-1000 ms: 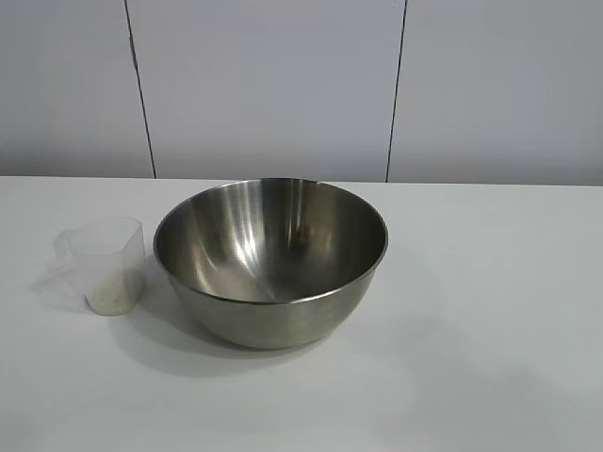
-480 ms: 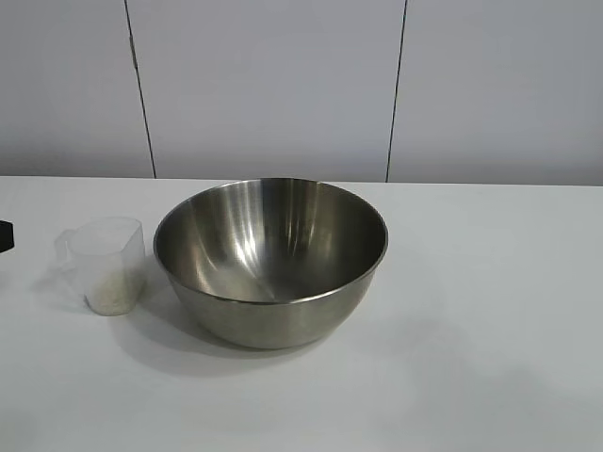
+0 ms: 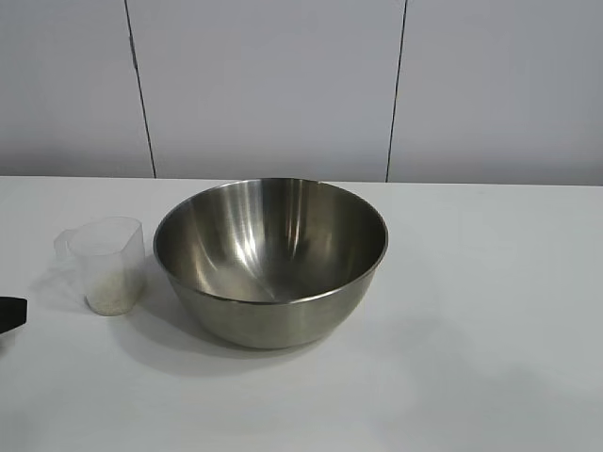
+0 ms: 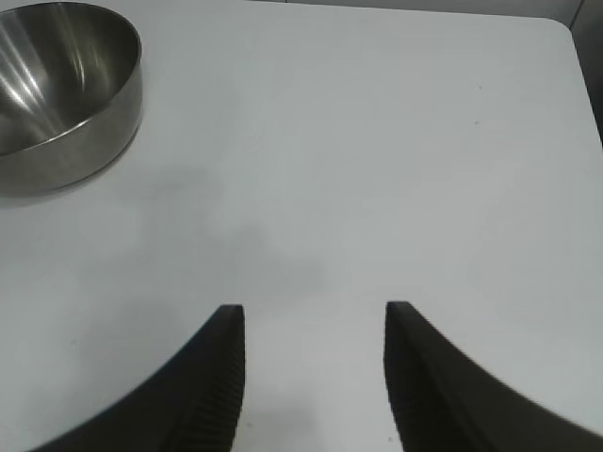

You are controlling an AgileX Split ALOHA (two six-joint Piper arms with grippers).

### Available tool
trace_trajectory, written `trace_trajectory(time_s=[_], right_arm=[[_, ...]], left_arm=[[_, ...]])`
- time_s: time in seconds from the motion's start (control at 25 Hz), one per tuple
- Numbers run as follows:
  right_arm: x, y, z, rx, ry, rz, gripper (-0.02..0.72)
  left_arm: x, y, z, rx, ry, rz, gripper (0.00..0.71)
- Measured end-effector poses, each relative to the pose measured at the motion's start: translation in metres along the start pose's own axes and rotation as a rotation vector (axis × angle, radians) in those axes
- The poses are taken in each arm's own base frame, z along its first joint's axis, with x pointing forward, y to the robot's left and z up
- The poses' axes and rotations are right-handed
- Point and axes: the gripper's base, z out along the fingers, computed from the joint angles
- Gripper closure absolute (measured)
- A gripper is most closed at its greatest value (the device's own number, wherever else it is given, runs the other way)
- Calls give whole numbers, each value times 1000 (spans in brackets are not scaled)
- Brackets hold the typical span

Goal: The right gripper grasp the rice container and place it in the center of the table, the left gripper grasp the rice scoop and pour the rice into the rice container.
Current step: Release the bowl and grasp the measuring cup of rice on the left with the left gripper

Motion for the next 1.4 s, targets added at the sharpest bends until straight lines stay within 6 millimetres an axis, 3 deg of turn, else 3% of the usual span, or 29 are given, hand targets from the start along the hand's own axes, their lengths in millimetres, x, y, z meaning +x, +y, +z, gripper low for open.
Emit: trace_trajectory(time_s=[0.32, 0.56, 0.88, 1.12, 1.4], right_arm=[[0, 0, 0, 0, 0, 0, 390], [0, 0, 0, 0, 0, 0, 390], [0, 0, 0, 0, 1, 0, 390], [0, 0, 0, 0, 1, 0, 390], [0, 0, 0, 0, 1, 0, 390]], left_arm=[[-20, 4, 17, 127, -46, 127, 252], [-16, -1, 21, 171, 13, 274, 252], [-17, 5, 24, 117, -1, 297, 252], [-2, 10, 35, 129, -2, 240, 252], [-2, 18, 43, 96, -23, 229, 252]])
